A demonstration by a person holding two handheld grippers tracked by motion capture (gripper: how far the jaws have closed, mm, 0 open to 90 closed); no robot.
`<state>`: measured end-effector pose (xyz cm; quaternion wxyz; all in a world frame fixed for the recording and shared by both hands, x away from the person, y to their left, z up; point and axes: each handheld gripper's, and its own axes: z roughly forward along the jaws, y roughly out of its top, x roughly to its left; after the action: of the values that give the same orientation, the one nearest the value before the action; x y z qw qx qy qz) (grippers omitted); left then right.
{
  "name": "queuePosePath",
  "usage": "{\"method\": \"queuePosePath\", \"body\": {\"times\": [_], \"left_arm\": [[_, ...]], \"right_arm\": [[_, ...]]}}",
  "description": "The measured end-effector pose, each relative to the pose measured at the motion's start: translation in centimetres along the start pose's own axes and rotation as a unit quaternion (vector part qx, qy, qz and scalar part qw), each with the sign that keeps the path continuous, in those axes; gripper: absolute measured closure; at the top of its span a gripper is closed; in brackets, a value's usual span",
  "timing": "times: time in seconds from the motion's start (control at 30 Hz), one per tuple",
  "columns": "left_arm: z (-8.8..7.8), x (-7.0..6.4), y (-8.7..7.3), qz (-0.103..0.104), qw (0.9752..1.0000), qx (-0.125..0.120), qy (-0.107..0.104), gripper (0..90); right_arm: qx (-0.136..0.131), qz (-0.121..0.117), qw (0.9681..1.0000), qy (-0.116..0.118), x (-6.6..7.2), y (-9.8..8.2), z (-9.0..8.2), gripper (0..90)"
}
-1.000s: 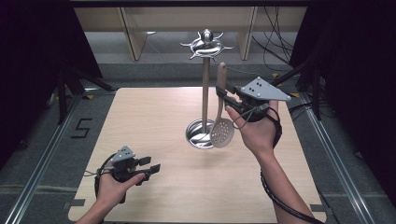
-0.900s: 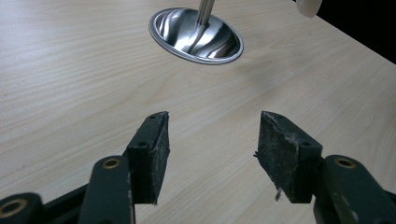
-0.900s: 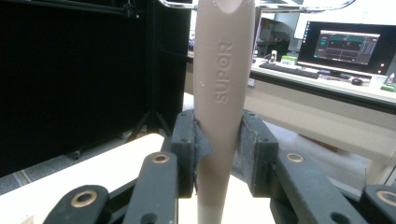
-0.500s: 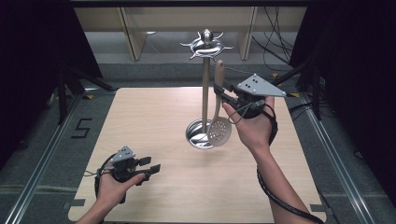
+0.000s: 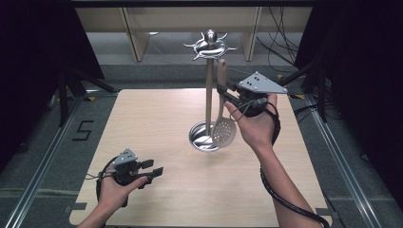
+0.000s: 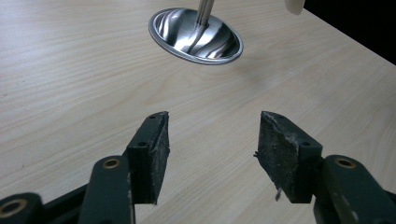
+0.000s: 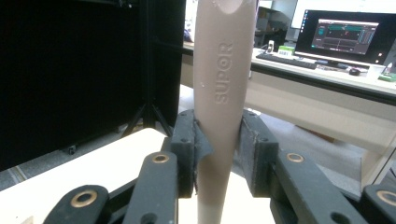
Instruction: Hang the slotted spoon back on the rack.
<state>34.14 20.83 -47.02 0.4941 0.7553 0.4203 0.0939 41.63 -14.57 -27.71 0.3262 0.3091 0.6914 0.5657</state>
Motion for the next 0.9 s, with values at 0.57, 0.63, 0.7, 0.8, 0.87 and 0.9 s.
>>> {"method": "queuePosePath", "body": {"times": [0.57,0.63,0.7,0.8,0.87,0.9], "left_arm": [[0.0,0.0,0.0,-0.001,1.0,0.0,0.0,42.6],[0.0,0.0,0.0,0.001,1.0,-0.001,0.0,42.6],[0.0,0.0,0.0,0.001,1.0,-0.001,0.0,42.6],[0.0,0.0,0.0,0.002,1.0,-0.001,-0.001,42.6],[0.0,0.0,0.0,0.002,1.0,0.001,-0.001,42.6],[0.0,0.0,0.0,0.002,1.0,0.001,-0.001,42.7]], "right_arm": [[0.012,0.011,0.9999,0.006,0.1,0.2,0.7,70.2],[0.014,0.01,0.9998,0.009,0.1,0.3,0.8,70.2],[0.014,0.015,0.9998,0.006,0.1,0.3,0.9,70.2],[0.013,0.007,0.9999,0.004,0.0,0.4,1.0,70.2],[0.016,0.006,0.9999,0.002,0.0,0.4,1.1,70.2],[0.016,0.006,0.9999,0.002,0.0,0.4,1.1,70.2]]}}
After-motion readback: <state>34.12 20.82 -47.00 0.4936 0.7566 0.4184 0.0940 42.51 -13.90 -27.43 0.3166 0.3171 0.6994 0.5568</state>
